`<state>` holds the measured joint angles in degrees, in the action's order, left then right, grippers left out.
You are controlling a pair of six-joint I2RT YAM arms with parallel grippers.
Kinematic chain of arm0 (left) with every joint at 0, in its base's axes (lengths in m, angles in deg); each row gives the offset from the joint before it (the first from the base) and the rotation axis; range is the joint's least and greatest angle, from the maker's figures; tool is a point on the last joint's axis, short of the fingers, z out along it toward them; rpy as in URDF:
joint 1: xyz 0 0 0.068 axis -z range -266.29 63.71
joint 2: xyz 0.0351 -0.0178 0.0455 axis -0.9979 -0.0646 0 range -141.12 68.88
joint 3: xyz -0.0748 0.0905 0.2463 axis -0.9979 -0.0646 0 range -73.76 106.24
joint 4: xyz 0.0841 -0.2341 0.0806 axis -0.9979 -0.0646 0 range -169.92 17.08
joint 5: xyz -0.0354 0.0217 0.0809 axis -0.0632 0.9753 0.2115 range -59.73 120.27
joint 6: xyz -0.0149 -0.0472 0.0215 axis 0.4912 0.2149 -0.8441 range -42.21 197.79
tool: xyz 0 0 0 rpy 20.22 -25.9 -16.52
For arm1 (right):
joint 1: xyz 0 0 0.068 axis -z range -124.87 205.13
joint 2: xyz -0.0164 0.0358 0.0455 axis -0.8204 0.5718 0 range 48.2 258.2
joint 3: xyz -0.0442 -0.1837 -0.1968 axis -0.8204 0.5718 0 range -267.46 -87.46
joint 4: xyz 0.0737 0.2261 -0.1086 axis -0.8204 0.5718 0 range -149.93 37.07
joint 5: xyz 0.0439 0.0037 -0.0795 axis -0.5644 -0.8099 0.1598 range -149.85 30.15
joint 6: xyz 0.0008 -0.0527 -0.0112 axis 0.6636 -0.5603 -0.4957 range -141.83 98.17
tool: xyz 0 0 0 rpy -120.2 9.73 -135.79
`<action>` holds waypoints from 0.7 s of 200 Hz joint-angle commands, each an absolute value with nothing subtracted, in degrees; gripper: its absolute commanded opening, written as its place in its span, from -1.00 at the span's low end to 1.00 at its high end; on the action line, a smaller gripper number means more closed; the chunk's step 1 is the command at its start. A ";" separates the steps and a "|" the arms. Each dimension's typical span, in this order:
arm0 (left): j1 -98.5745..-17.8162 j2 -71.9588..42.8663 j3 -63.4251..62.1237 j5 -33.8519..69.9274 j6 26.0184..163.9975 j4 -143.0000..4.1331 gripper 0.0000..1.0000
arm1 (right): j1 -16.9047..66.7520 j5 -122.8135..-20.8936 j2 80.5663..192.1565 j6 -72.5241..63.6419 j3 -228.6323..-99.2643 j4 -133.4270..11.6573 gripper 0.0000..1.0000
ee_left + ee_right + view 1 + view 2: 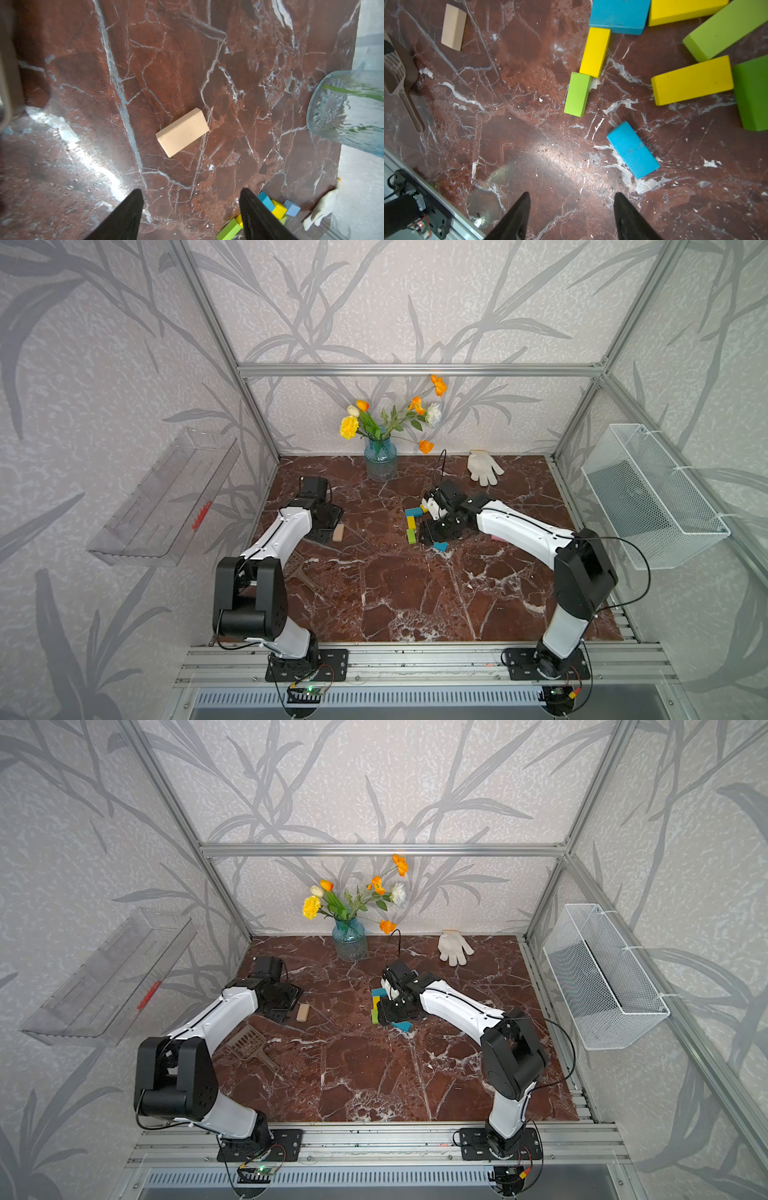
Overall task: Assemble the letter c with building blocks
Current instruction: Place the building block at the center of the board, then pick up the building block from the center of the board.
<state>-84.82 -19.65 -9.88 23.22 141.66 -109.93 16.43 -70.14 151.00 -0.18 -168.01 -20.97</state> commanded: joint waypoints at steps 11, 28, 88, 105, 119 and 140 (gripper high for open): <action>-84.81 -17.28 -5.57 21.64 123.91 -121.56 0.46 | 15.93 -63.47 153.31 0.82 -169.58 -16.05 0.27; -84.45 -15.77 -5.76 21.04 118.93 -123.92 0.44 | 15.93 -61.91 154.35 -4.27 -170.63 -14.02 0.27; -81.49 -13.47 -9.71 19.23 108.80 -124.89 0.43 | 17.22 -63.81 154.89 -25.46 -169.33 -13.55 0.29; -80.54 -13.38 -10.70 18.81 107.36 -124.43 0.43 | 18.50 -66.07 155.37 -29.47 -168.94 -13.78 0.29; -79.75 -13.16 -11.54 18.50 106.51 -123.70 0.43 | 19.09 -67.31 155.94 -33.04 -168.83 -13.79 0.28; -79.17 -12.86 -12.71 18.35 105.81 -122.86 0.43 | 19.52 -67.71 156.86 -36.03 -168.69 -14.43 0.28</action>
